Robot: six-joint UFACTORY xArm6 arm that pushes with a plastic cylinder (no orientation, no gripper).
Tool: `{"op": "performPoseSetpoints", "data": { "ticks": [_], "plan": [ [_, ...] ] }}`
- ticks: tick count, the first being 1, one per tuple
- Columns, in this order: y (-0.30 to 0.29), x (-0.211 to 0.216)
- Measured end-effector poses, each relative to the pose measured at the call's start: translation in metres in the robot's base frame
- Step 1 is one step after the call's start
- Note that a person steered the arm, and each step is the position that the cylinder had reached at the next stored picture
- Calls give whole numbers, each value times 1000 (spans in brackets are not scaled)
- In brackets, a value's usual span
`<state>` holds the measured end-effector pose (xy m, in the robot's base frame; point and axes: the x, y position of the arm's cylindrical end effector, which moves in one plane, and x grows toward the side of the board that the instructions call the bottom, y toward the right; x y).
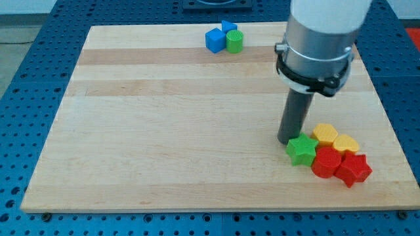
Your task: Place the blue triangle to the top left of the yellow heart
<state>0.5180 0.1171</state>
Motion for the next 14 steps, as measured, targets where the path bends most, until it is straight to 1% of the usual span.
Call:
{"op": "performPoseSetpoints", "data": {
  "ticks": [1, 2, 4, 5, 6, 7, 8, 9, 10, 11, 12, 14],
  "plan": [
    [0, 3],
    [-37, -32],
    [-101, -143],
    [-133, -188],
    [-171, -219],
    [-182, -267],
    [-176, -307],
    [-143, -325],
    [-97, -324],
    [-82, -313],
    [-72, -290],
    [-58, -227]
  ]
}}
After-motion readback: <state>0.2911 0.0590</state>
